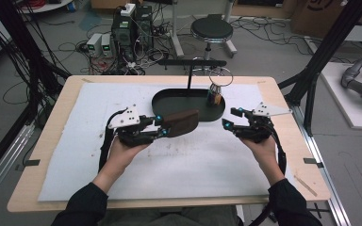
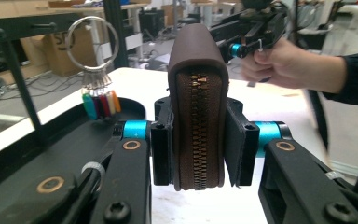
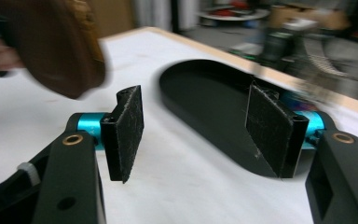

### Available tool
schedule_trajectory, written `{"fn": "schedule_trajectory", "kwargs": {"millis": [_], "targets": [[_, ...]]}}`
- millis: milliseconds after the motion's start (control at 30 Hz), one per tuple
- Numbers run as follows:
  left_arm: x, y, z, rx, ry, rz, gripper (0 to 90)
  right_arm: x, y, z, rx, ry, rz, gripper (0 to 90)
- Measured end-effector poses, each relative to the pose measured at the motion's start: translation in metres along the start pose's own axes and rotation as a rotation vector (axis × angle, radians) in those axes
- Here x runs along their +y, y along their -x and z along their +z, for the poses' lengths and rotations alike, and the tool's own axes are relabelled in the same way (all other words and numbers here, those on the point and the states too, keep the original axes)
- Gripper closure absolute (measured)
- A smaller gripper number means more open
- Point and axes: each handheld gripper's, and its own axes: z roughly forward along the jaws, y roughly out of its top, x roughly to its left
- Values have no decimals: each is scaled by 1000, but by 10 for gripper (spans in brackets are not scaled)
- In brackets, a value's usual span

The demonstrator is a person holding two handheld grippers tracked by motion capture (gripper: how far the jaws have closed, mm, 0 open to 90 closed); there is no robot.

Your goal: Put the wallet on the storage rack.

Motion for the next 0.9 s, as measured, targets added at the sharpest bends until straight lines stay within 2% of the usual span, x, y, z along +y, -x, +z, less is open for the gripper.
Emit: {"fn": "schedule_trajectory", "kwargs": {"millis": [33, 133, 200, 233, 333, 367, 533, 600, 900], "targets": [[1, -1, 2, 12, 0, 3, 671, -1, 3, -2, -39, 0, 19, 377], [3, -4, 5, 32, -1, 2, 671, -4, 11, -9, -116, 8, 58, 377], [5, -8, 8, 44, -4, 4, 671, -6, 16, -12, -139, 7, 69, 377], [5, -9, 11, 69, 1, 14, 671, -7, 18, -13, -150, 5, 72, 377], [5, -12, 13, 85, -3, 11, 671, -9, 21, -16, -174, 3, 78, 377], [4, -14, 14, 101, -8, 12, 671, -10, 24, -18, -198, 4, 83, 377], [6, -20, 18, 125, -25, 15, 672, -13, 29, -22, -233, 7, 99, 377], [8, -22, 20, 131, -32, 25, 671, -14, 31, -23, -240, 5, 106, 377], [9, -31, 30, 160, -44, 21, 671, -16, 34, -24, -261, 7, 107, 377]]}}
